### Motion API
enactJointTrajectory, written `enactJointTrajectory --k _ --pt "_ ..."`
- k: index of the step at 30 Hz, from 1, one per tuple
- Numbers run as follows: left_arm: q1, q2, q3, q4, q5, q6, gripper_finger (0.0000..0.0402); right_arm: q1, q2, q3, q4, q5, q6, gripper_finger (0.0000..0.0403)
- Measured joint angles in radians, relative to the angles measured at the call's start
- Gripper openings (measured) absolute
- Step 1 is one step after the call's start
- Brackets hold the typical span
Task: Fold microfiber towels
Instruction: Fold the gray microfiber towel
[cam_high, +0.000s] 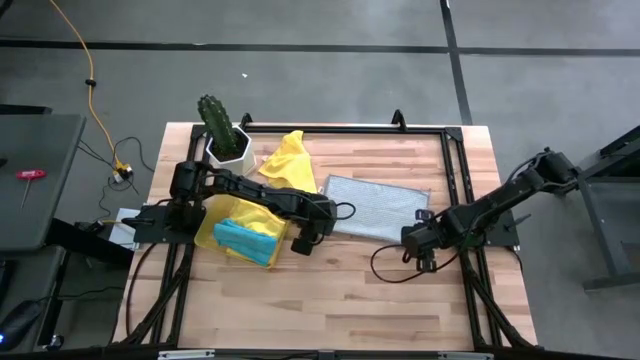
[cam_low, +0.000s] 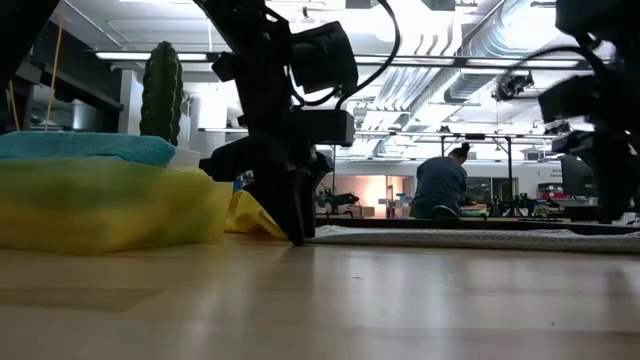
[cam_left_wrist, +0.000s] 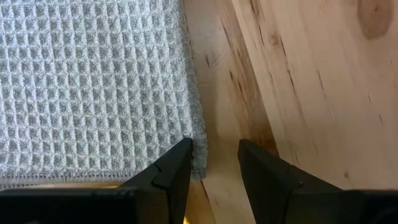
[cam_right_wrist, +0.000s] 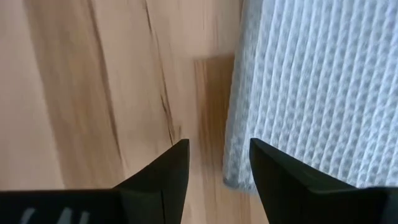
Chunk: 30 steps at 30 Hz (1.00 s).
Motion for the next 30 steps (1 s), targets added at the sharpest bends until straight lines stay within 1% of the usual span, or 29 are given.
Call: enactJointTrajectory --k 8,15,17,20,22,26,29,30 --pt "-0.001 0.001 -0.001 0.0 -0.001 0.0 0.0126 0.003 0.0 -0.06 0.047 -0.003 0.032 0.016" --pt "-0.001 0.001 -0.001 0.0 -0.003 -0.014 0.0126 0.003 -0.002 -0.127 0.102 -0.02 0.094 0.016" --pt "-0.001 0.001 -0.001 0.0 -0.003 -0.016 0.0126 0.003 -0.003 -0.139 0.11 -0.019 0.112 0.0154" --pt "-0.001 -0.005 0.007 -0.014 -0.009 -0.04 0.0126 0.003 -0.003 -0.141 0.106 -0.015 0.128 0.0127" --pt "-0.002 -0.005 0.02 -0.026 -0.024 -0.066 0.0126 0.003 -0.003 -0.142 0.106 -0.005 0.136 0.01" --pt "-0.001 -0.025 0.05 -0.046 -0.047 -0.067 0.0126 0.002 -0.002 -0.143 0.103 0.013 0.144 0.0048" --pt "0.0 -0.041 0.055 -0.1 -0.081 -0.052 0.0126 0.002 -0.002 -0.143 0.101 0.019 0.162 0.0022" --pt "0.0 -0.042 0.057 -0.09 -0.09 -0.052 0.0126 0.002 -0.002 -0.143 0.101 0.02 0.163 0.0016"
